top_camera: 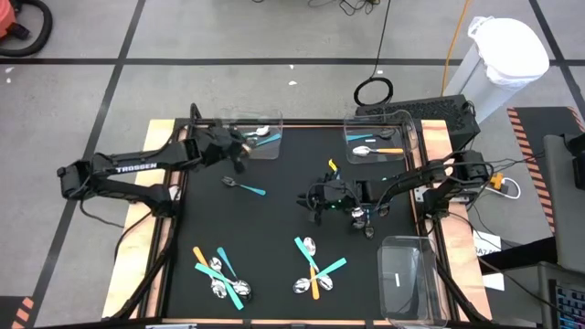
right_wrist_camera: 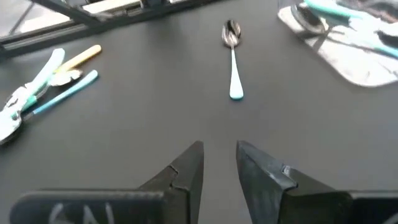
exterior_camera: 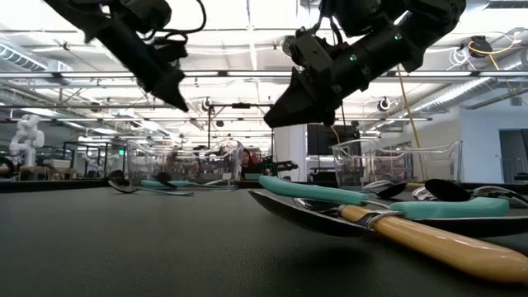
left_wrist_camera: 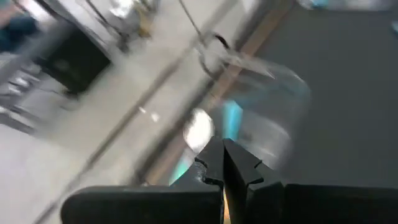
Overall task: Sort silverware by color (type)
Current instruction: Put the blue spoon into the bottom transparent bin
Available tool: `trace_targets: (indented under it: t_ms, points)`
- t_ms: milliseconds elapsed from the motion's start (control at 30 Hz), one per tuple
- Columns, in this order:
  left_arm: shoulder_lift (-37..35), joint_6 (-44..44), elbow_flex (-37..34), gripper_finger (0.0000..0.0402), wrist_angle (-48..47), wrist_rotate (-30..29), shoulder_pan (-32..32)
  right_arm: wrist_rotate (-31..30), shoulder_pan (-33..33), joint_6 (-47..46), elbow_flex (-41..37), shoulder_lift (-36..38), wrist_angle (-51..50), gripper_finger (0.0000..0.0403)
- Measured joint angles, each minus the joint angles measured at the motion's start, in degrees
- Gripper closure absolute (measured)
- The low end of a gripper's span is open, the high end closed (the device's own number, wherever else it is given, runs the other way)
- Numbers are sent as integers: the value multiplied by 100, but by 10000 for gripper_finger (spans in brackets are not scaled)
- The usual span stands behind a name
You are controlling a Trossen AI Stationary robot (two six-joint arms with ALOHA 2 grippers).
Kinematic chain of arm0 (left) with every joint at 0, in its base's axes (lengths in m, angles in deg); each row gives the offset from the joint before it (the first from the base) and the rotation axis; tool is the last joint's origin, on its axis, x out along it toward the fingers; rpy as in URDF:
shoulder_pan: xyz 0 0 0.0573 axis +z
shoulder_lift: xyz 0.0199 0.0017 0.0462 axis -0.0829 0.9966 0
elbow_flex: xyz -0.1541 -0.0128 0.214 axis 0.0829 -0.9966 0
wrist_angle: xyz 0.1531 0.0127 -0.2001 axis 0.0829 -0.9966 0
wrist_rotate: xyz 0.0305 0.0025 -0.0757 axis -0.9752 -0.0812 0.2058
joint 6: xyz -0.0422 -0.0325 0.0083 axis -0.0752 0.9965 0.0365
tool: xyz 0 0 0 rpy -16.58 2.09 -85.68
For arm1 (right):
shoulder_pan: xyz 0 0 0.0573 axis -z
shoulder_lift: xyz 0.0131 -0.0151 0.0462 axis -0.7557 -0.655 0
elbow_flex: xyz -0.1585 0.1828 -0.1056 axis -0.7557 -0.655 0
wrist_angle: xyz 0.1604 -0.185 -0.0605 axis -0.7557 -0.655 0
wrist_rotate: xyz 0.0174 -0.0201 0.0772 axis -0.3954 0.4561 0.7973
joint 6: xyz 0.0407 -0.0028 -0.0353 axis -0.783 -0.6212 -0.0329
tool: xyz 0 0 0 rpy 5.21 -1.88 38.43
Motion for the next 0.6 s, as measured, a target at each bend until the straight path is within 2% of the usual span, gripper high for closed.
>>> trace_targets:
  t_ms: [133, 300, 467, 600]
  points:
    - [-10, 622, -2, 401, -1047, 52, -236, 0, -60, -32, 0, 0, -34, 309]
    - [219, 1128, -13, 401, -1509, 128, -236, 28, -81, -36, 0, 0, 168, 309]
    - [434, 1102, -86, 401, -1547, 1240, -316, 28, -215, -36, 0, 0, -25, 309]
    - [765, 707, -243, 401, -1519, 1510, -481, 25, -305, -78, 0, -4, -143, 309]
